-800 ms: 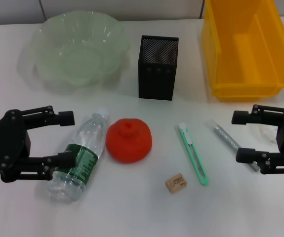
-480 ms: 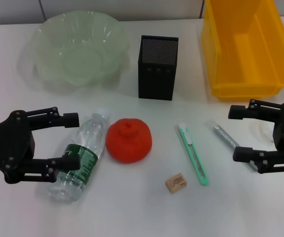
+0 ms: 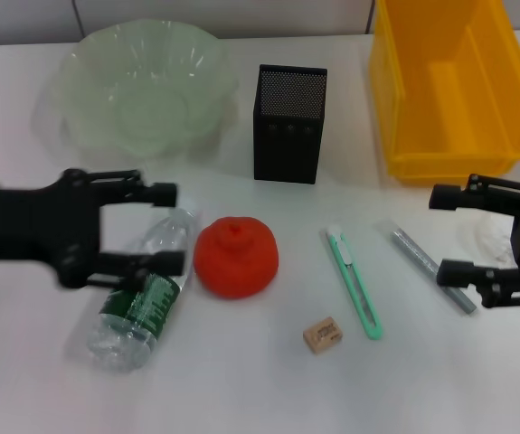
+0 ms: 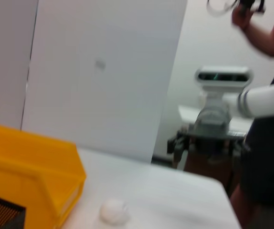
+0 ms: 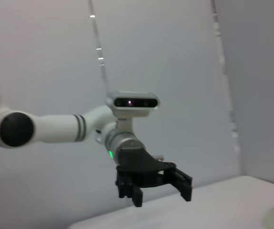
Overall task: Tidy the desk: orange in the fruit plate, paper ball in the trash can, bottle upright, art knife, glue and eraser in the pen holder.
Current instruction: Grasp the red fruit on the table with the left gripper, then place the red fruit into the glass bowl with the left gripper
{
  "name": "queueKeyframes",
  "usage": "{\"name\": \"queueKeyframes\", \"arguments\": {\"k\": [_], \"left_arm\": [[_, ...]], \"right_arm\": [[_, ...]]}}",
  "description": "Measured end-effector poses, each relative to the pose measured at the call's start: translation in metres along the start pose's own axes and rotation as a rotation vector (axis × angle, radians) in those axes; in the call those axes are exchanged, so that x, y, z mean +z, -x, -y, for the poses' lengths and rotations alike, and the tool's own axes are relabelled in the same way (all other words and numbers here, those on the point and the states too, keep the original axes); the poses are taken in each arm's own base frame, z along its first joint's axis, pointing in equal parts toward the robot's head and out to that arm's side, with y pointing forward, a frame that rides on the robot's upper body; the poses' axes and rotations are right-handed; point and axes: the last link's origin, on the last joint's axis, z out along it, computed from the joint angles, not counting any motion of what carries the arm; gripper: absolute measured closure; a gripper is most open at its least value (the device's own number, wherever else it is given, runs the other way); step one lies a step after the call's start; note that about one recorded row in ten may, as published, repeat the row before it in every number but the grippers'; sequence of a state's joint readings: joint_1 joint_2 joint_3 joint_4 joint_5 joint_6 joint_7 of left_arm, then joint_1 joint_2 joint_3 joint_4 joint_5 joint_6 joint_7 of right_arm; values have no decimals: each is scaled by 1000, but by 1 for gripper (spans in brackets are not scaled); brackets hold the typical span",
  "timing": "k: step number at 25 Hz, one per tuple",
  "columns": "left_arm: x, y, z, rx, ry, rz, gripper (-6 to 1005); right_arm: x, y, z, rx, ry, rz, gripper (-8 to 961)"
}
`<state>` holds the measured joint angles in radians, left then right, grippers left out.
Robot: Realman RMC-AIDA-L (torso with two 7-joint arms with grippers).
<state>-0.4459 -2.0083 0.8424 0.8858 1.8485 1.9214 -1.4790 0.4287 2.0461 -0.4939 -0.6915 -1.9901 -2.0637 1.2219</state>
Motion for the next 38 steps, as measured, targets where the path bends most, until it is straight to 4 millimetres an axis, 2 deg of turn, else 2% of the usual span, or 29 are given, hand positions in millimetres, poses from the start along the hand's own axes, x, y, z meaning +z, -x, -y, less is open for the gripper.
{"name": "queueKeyframes", "arguments": {"k": [4,9,16,23,28,35,37,38], "left_arm": [[34,-12,27,5,-47,202,182],[69,-17,51,38,-94,381,192],[101,-7,59,124,-128,527,206],[108,-1,60,167,-134,579,220],[108,1,60,166,-136,578,442],[106,0,59,152,-133,565,604],[105,-6,57,136,-133,528,651],[99,-19,56,113,-141,446,674]], "right_arm": [[-18,-11,2,28,-141,5,118],[-40,-27,-2,80,-275,20,119],[-48,-38,-8,115,-327,11,118],[-50,-43,-11,133,-336,13,118],[-50,-44,-12,136,-336,13,119],[-50,-44,-12,138,-336,13,119],[-50,-44,-13,139,-336,14,119],[-50,-44,-13,139,-336,17,119]]}}
